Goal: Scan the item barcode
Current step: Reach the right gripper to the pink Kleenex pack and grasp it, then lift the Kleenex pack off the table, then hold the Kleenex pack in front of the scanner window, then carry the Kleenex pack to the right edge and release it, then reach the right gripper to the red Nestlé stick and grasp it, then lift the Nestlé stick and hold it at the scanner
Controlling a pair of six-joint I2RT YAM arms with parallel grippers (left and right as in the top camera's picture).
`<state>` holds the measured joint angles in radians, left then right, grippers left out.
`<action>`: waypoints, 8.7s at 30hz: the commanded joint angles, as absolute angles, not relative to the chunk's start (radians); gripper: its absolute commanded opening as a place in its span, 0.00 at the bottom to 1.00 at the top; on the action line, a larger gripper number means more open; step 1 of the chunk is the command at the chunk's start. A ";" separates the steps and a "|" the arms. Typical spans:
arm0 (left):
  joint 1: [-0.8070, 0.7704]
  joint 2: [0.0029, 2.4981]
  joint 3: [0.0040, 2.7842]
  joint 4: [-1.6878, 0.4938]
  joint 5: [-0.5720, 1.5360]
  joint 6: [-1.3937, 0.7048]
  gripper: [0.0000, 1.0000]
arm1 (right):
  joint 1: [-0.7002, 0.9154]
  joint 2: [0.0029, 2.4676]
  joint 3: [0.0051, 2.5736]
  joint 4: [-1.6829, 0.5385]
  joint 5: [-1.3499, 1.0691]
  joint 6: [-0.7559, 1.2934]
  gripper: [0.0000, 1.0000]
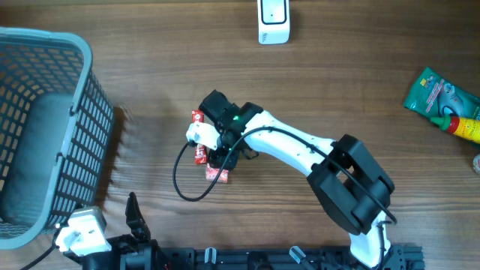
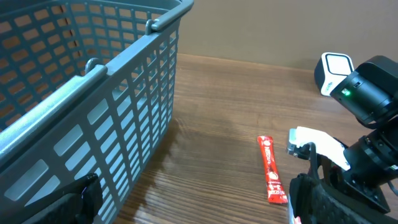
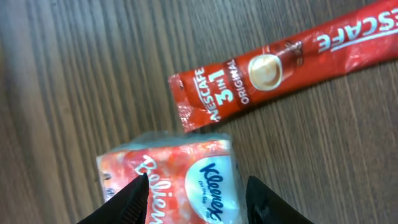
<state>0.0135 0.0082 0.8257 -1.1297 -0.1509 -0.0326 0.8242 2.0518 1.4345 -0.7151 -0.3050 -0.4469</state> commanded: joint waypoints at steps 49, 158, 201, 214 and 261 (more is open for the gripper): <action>0.018 0.005 0.827 -1.127 -0.146 -0.038 1.00 | 0.453 1.952 1.604 -1.319 -0.517 0.915 0.04; 0.018 0.005 0.827 -1.127 -0.146 -0.038 1.00 | -0.663 2.134 1.595 -0.473 0.308 0.533 0.05; 0.018 0.005 0.827 -1.127 -0.146 -0.038 1.00 | 0.913 2.207 1.610 -0.540 0.060 0.633 0.62; 0.018 0.005 0.827 -1.127 -0.146 -0.038 1.00 | 0.926 2.316 1.610 -0.564 0.099 0.735 0.29; 0.018 0.005 0.827 -1.127 -0.146 -0.038 1.00 | 0.324 2.172 1.654 -1.612 -1.624 -0.052 0.04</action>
